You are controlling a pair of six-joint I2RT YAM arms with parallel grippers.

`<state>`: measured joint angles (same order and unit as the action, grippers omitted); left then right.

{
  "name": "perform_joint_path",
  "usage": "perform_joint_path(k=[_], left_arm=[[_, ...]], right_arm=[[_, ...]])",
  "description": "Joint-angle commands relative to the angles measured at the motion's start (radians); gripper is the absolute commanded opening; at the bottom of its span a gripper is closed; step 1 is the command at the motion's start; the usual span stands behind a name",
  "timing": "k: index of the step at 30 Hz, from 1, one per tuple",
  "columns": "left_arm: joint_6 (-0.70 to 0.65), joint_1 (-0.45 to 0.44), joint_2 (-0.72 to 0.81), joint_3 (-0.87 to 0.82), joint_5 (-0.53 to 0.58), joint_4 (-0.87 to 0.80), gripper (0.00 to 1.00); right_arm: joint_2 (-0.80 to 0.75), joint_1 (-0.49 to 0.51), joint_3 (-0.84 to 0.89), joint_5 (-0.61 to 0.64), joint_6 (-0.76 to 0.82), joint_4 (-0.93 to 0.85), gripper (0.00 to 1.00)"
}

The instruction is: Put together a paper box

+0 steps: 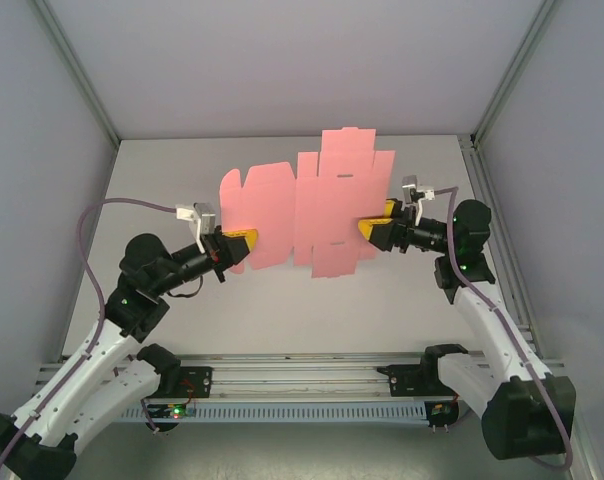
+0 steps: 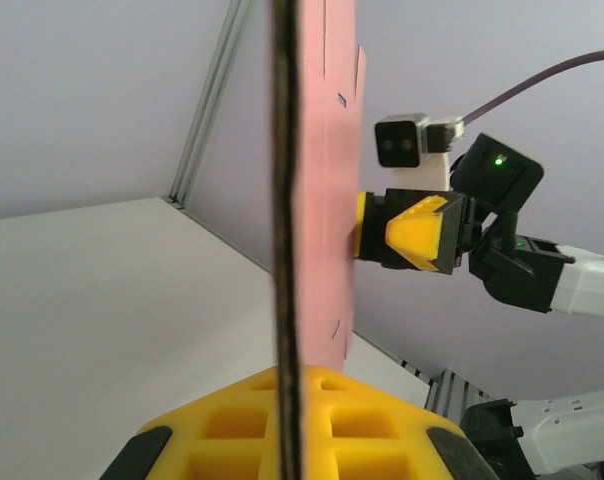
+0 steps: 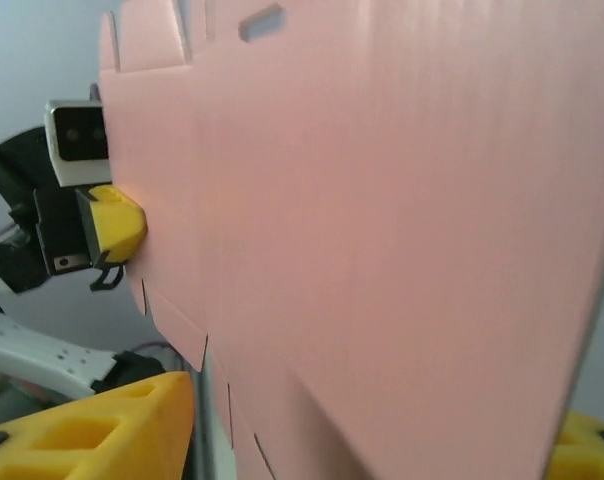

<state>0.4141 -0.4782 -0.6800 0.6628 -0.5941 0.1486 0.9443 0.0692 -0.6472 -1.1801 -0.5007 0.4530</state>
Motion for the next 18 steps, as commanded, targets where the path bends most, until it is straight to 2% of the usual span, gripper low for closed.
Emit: perform_joint_path(k=[1, 3, 5, 8, 10, 15, 17, 18], left_arm=[[-0.021, -0.007, 0.018, -0.012, 0.042, 0.037, 0.0], [-0.024, -0.007, 0.022, -0.013, 0.051, 0.03, 0.0], [-0.026, -0.006, 0.022, -0.013, 0.068, 0.013, 0.0], [-0.027, -0.007, 0.02, -0.019, 0.096, 0.004, 0.0], [-0.022, -0.007, 0.014, -0.023, 0.105, 0.003, 0.0], [-0.018, -0.007, 0.007, -0.021, 0.128, -0.002, 0.0], [-0.012, -0.006, 0.002, -0.023, 0.12, 0.008, 0.0], [-0.008, -0.006, -0.002, -0.023, 0.117, 0.011, 0.0]], right_arm=[[-0.044, 0.009, -0.044, 0.083, 0.081, -0.105, 0.46], [-0.052, 0.009, -0.081, 0.168, 0.163, -0.256, 0.34], [-0.046, 0.009, -0.108, 0.216, 0.198, -0.339, 0.31], [-0.037, 0.009, -0.124, 0.225, 0.213, -0.375, 0.24], [-0.031, 0.009, -0.129, 0.188, 0.221, -0.373, 0.23], [-0.025, 0.017, -0.139, 0.197, 0.236, -0.394, 0.06], [-0.028, 0.046, -0.167, 0.322, 0.279, -0.469, 0.0], [-0.026, 0.074, -0.196, 0.429, 0.329, -0.542, 0.0]])
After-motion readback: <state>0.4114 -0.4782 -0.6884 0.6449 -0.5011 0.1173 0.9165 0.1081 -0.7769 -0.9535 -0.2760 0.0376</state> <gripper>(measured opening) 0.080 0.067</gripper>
